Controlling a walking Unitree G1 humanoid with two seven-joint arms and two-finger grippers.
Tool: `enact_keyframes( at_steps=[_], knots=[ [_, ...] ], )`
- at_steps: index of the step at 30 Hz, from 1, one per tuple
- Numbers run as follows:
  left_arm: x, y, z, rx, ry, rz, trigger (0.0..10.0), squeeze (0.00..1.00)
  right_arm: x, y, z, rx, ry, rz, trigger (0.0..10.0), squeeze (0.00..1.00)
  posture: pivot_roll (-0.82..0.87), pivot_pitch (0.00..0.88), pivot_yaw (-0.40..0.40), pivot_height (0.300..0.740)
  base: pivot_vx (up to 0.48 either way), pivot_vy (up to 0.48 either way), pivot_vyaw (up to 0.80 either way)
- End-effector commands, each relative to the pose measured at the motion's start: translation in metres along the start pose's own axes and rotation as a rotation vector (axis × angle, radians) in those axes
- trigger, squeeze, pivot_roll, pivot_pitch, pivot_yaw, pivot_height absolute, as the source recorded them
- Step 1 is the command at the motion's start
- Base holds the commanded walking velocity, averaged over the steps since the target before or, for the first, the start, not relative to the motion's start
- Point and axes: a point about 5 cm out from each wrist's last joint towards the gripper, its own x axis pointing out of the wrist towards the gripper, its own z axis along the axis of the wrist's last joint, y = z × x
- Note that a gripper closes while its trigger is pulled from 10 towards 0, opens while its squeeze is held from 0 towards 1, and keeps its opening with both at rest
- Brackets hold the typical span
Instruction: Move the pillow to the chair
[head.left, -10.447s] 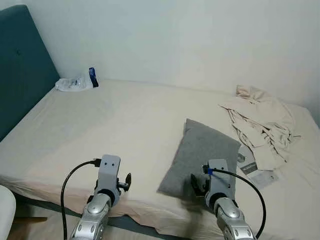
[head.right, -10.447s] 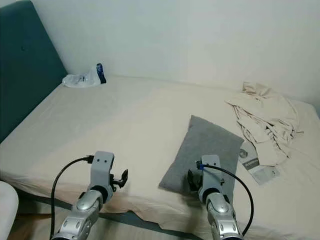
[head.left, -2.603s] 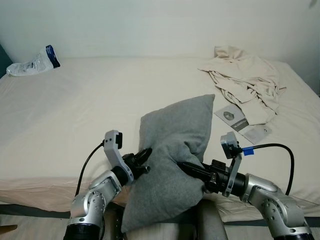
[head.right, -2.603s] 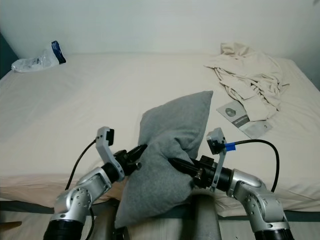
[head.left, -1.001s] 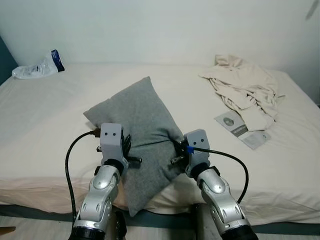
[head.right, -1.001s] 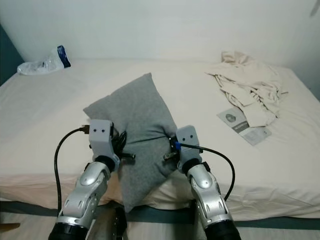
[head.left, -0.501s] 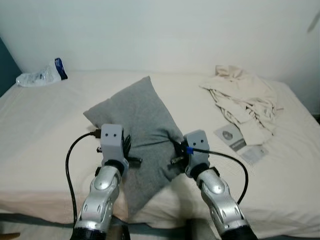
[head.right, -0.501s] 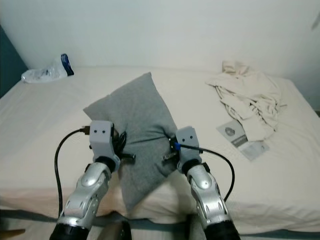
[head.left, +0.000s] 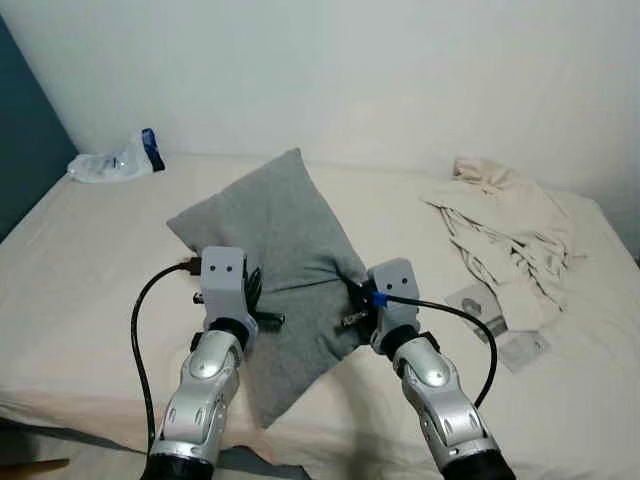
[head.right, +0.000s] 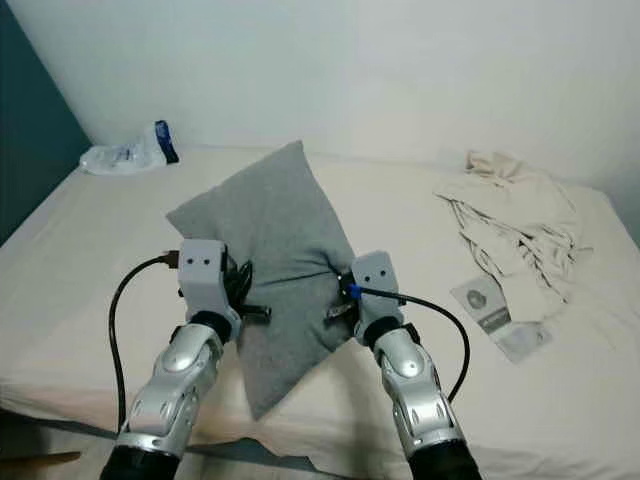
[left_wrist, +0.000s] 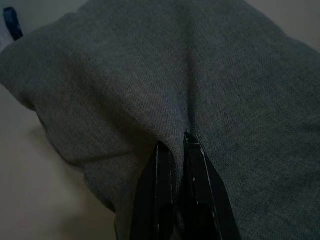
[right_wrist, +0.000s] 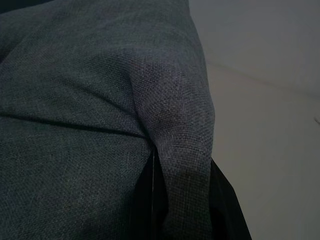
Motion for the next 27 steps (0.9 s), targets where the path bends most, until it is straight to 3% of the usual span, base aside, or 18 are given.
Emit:
enact_keyframes(
  at_steps=[1,15,21,27],
  knots=[
    [-0.003,0.007,-0.002,0.006,-0.003,0.031,10.0,0.0,-0.001,-0.01,0.009,-0.002,-0.055,-0.056,10.0,0.0,0.02,0.113,0.001,0.74,0.0,0.0,0.0],
    [-0.003,0.009,-0.003,0.004,-0.002,0.038,10.0,0.0,-0.003,-0.008,0.006,0.018,-0.068,-0.045,10.0,0.0,0.02,0.112,-0.001,0.74,0.0,0.0,0.0],
    [-0.007,0.009,-0.014,0.025,0.031,0.02,10.0,0.0,-0.01,-0.006,-0.015,0.027,0.012,-0.042,10.0,0.0,0.02,0.115,-0.004,0.74,0.0,0.0,0.0],
    [-0.009,0.009,-0.015,0.03,0.029,0.027,10.0,0.0,-0.012,-0.005,-0.02,0.047,0.03,-0.044,10.0,0.0,0.02,0.116,-0.002,0.74,0.0,0.0,0.0]
  ],
)
